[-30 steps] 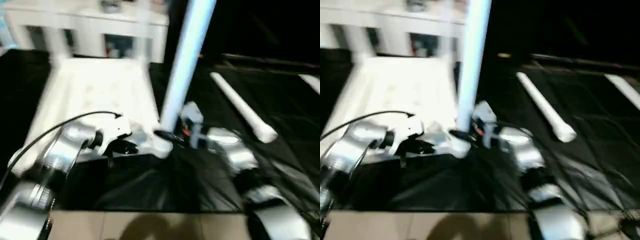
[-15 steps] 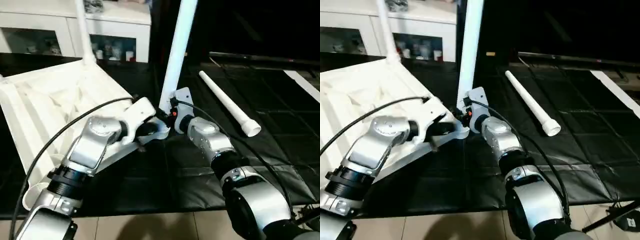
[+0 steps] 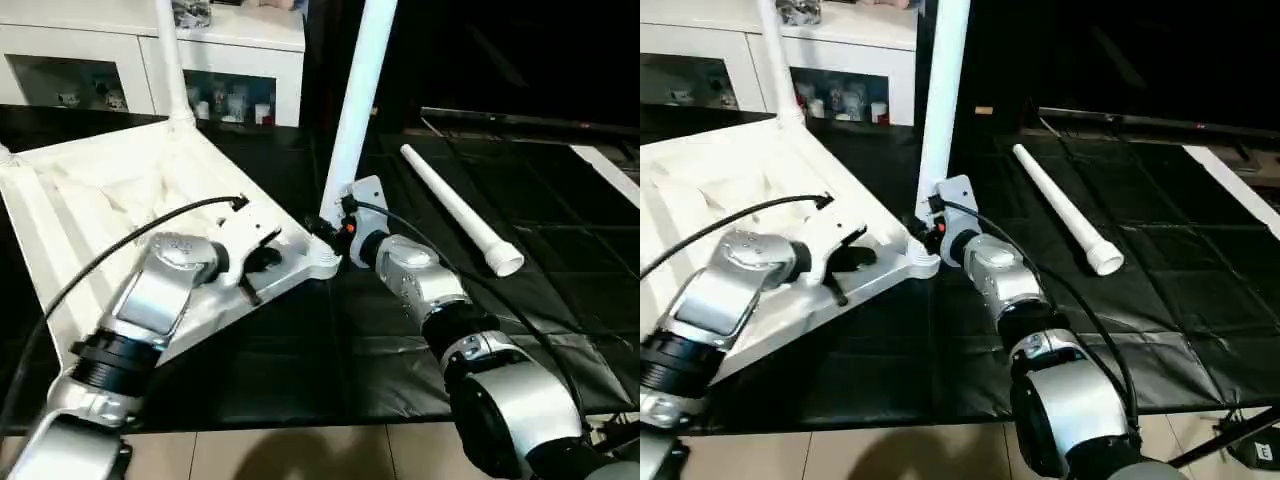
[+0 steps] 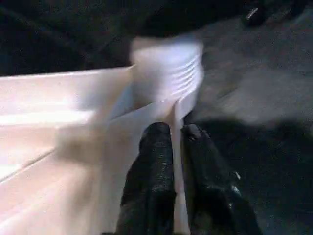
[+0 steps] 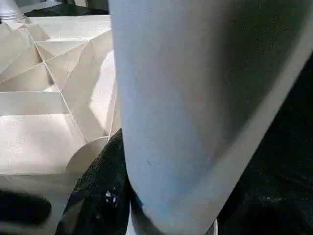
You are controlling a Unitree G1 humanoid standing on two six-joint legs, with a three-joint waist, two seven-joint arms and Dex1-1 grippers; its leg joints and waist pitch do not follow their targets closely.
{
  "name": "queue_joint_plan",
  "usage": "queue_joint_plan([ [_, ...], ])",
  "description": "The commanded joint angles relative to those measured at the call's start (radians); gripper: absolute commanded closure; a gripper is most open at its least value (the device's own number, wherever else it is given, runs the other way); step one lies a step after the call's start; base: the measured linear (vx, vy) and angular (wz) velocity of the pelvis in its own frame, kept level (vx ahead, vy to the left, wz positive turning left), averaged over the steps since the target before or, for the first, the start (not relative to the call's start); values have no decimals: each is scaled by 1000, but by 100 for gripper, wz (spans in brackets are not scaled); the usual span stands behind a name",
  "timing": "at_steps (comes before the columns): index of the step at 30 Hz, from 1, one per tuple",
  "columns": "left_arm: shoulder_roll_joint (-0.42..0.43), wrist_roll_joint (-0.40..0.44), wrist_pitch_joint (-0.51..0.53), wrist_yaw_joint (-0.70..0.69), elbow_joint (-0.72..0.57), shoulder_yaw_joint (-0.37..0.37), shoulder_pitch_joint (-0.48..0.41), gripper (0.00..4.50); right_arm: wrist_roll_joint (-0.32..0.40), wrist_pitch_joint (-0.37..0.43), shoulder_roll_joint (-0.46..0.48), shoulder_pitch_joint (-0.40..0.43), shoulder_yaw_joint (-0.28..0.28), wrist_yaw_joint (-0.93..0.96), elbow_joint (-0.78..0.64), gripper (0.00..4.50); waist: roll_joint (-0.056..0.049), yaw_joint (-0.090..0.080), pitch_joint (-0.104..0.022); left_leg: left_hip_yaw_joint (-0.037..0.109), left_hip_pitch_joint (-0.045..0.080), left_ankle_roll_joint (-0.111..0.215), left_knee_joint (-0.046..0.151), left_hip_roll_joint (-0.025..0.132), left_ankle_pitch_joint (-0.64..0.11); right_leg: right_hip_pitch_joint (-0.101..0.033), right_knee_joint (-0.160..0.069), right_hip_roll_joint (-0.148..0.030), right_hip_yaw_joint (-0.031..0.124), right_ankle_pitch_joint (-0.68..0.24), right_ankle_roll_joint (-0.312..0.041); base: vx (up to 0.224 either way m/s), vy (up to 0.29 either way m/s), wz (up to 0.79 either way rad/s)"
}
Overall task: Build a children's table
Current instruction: Rotate leg to tighten
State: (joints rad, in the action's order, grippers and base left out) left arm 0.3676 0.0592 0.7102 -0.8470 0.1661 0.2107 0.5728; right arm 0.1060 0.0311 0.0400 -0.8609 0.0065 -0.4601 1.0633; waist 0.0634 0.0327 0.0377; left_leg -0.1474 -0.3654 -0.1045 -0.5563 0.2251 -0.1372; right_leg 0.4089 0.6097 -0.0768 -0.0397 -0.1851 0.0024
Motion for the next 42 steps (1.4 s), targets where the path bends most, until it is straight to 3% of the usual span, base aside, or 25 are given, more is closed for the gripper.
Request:
queue_joint_plan([
  [1, -9, -16, 15, -4, -22, -2, 3, 374, -37, 70, 6, 69, 22, -5, 125, 262, -30, 2, -39, -7, 18, -55, 70, -11, -585, -7, -104, -32, 16, -477, -114, 0, 0, 0],
  [3, -12, -6, 8, -3, -13, 15, -3, 365, -39, 68, 5, 68, 21, -9, 125, 262, -30, 1, -40, -5, 11, -54, 72, -12, -569, -13, -103, -33, 16, -474, -109, 0, 0, 0],
  [11, 8, 66, -69, 82, 92, 45, 12, 297, -40, 67, 5, 67, 20, -13, 124, 262, -32, -2, -39, -3, 15, -54, 71, -12, -587, -6, -109, -32, 14, -512, -92, 0, 0, 0],
  [18, -8, 16, -13, 61, 119, 24, 1, 272, -44, 69, 4, 70, 23, -20, 123, 262, -34, 0, -38, -3, 18, -56, 72, -11, -600, -3, -109, -33, 15, -510, -102, 0, 0, 0],
  [19, -7, 18, -16, 62, 122, 24, 0, 300, -44, 69, 4, 70, 23, -20, 122, 262, -32, 0, -38, -3, 16, -54, 72, -12, -598, -4, -110, -33, 15, -511, -100, 0, 0, 0],
  [21, -10, 10, -16, 59, 127, 16, 1, 307, -44, 70, 4, 70, 23, -20, 122, 262, -32, 0, -39, -3, 12, -54, 73, -11, -583, -8, -107, -34, 16, -501, -100, 0, 0, 0],
  [23, -18, -9, -8, 49, 129, 3, 3, 306, -44, 70, 3, 70, 23, -21, 122, 262, -32, -1, -38, -4, 15, -55, 73, -11, -587, -5, -108, -33, 16, -498, -104, 0, 0, 0],
  [24, -19, -18, -4, 43, 130, 3, 5, 343, -44, 70, 3, 70, 22, -21, 122, 262, -33, -1, -37, -3, 16, -56, 73, -11, -594, -4, -109, -33, 15, -504, -105, 0, 0, 0],
  [29, 1, 10, -34, 59, 164, 36, 11, 388, -46, 69, 2, 69, 23, -21, 122, 262, -33, 0, -37, -2, 17, -54, 73, -11, -606, -2, -112, -34, 15, -529, -92, 0, 0, 0],
  [34, 10, 24, -57, 61, 193, 48, 18, 410, -47, 69, 1, 69, 24, -25, 122, 262, -33, 0, -36, -2, 17, -55, 74, -10, -607, 0, -113, -34, 16, -529, -93, 0, 0, 0],
  [36, 22, 37, -69, 51, 203, 65, 23, 439, -47, 69, 0, 69, 24, -26, 123, 262, -34, 0, -36, -1, 16, -56, 75, -10, -609, -1, -113, -35, 15, -540, -89, 0, 0, 0],
  [42, 21, 19, -90, 46, 217, 56, 39, 450, -53, 66, -4, 71, 28, -26, 122, 262, -34, -1, -35, -1, 17, -56, 74, -12, -615, 1, -117, -35, 14, -558, -83, 0, 0, 0],
])
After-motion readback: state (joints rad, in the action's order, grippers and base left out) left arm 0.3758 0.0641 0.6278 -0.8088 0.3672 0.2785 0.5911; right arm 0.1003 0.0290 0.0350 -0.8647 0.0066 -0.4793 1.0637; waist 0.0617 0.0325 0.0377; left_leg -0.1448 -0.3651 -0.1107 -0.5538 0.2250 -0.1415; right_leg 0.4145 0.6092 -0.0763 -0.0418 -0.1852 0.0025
